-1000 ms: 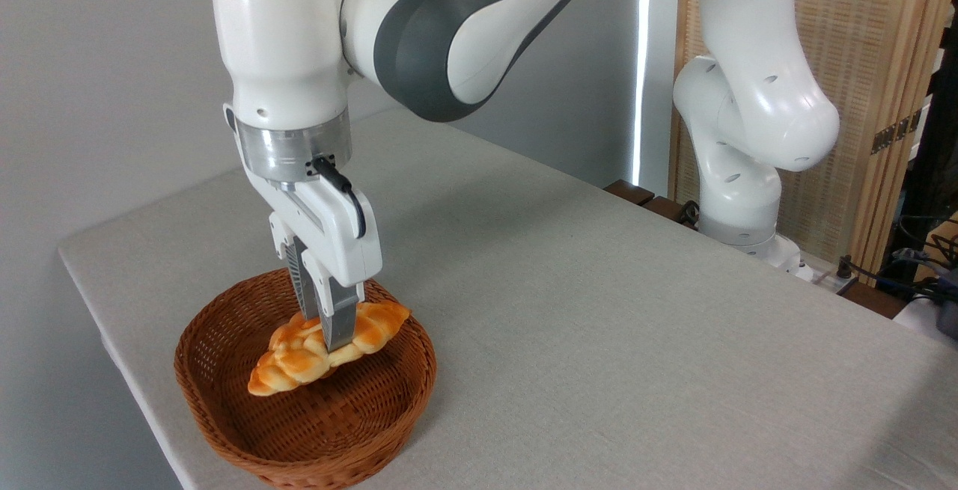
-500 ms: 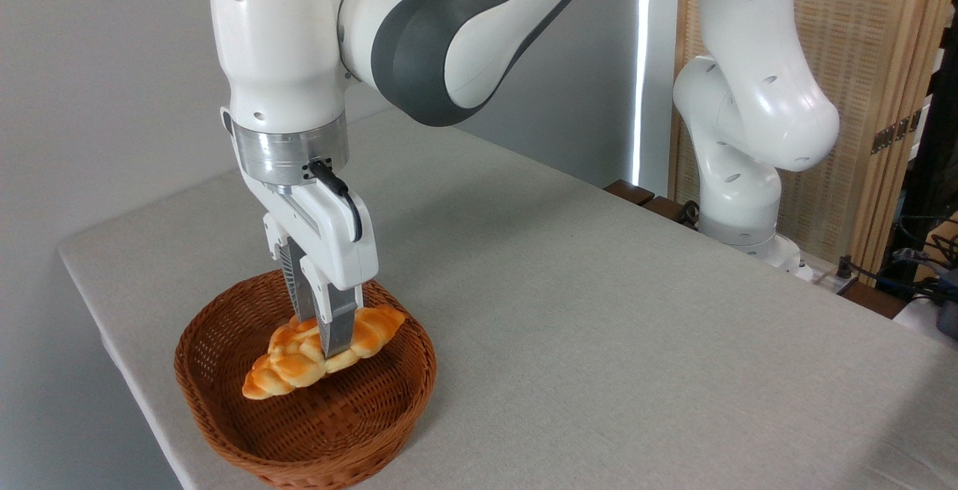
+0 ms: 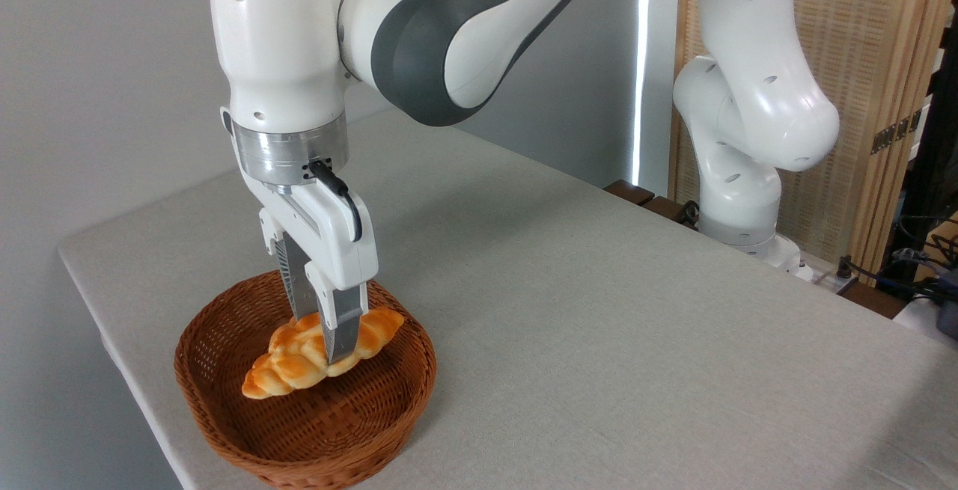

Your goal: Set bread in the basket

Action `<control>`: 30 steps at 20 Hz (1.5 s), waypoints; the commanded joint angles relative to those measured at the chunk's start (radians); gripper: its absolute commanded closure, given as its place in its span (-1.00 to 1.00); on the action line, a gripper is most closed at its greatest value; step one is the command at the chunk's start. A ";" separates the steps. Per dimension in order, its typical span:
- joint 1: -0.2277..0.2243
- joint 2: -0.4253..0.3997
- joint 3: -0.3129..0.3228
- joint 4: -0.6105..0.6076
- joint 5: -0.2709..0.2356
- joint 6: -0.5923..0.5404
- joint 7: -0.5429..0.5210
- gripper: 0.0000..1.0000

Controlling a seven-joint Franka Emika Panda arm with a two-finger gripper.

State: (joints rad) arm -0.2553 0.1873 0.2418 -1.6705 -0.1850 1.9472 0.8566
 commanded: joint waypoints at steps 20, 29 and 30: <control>0.001 -0.123 -0.033 0.009 0.004 -0.108 -0.077 -1.00; 0.174 -0.198 -0.282 0.008 0.108 -0.297 -0.157 -1.00; 0.177 -0.201 -0.276 0.006 0.108 -0.295 -0.148 -1.00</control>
State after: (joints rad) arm -0.1130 0.0093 -0.0147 -1.6543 -0.1066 1.6823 0.7042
